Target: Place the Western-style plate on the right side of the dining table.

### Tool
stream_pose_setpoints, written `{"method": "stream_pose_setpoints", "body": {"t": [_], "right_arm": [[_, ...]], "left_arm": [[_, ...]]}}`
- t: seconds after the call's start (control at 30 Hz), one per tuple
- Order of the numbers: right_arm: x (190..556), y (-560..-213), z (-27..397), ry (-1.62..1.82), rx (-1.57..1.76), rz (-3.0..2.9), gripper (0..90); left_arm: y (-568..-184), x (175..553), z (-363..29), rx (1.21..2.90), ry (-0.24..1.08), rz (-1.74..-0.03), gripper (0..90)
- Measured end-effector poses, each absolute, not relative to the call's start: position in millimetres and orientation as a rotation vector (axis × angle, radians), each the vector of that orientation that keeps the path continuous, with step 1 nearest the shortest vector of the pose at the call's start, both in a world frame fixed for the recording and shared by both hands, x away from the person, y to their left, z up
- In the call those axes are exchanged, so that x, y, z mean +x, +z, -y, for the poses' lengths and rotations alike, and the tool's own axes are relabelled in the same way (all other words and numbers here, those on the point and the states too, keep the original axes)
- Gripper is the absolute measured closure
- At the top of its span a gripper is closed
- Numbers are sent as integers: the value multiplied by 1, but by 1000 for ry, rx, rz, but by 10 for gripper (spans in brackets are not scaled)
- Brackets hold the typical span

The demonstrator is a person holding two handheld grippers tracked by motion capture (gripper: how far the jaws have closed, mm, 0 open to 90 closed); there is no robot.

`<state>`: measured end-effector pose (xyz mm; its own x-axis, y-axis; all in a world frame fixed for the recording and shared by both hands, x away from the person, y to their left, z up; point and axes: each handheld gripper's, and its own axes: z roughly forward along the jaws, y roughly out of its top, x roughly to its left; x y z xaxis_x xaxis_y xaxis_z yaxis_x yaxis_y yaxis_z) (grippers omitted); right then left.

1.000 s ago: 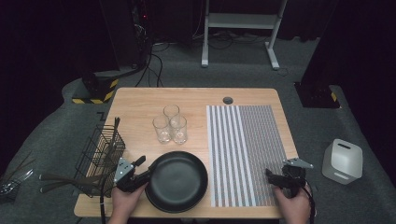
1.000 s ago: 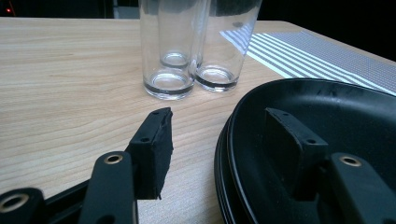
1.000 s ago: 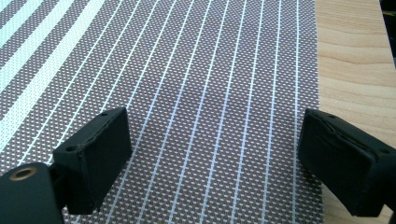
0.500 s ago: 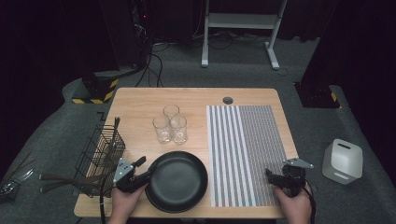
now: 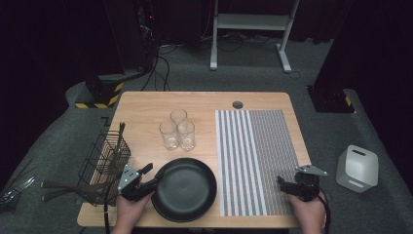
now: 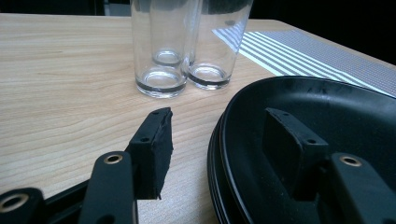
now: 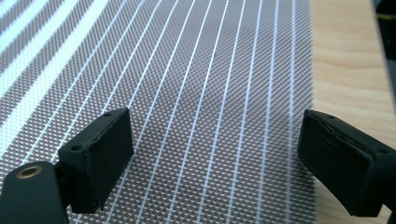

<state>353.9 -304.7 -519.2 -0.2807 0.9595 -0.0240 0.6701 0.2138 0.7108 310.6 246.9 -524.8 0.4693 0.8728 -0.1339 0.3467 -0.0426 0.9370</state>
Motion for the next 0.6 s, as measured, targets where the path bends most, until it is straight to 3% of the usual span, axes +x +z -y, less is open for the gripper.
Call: {"method": "stream_pose_setpoints", "body": {"t": [0.6], "right_arm": [[336, -490, 291, 896, 1358, -1997, 115]], "left_arm": [[-525, 310, -246, 1622, 604, -1089, 428]]}}
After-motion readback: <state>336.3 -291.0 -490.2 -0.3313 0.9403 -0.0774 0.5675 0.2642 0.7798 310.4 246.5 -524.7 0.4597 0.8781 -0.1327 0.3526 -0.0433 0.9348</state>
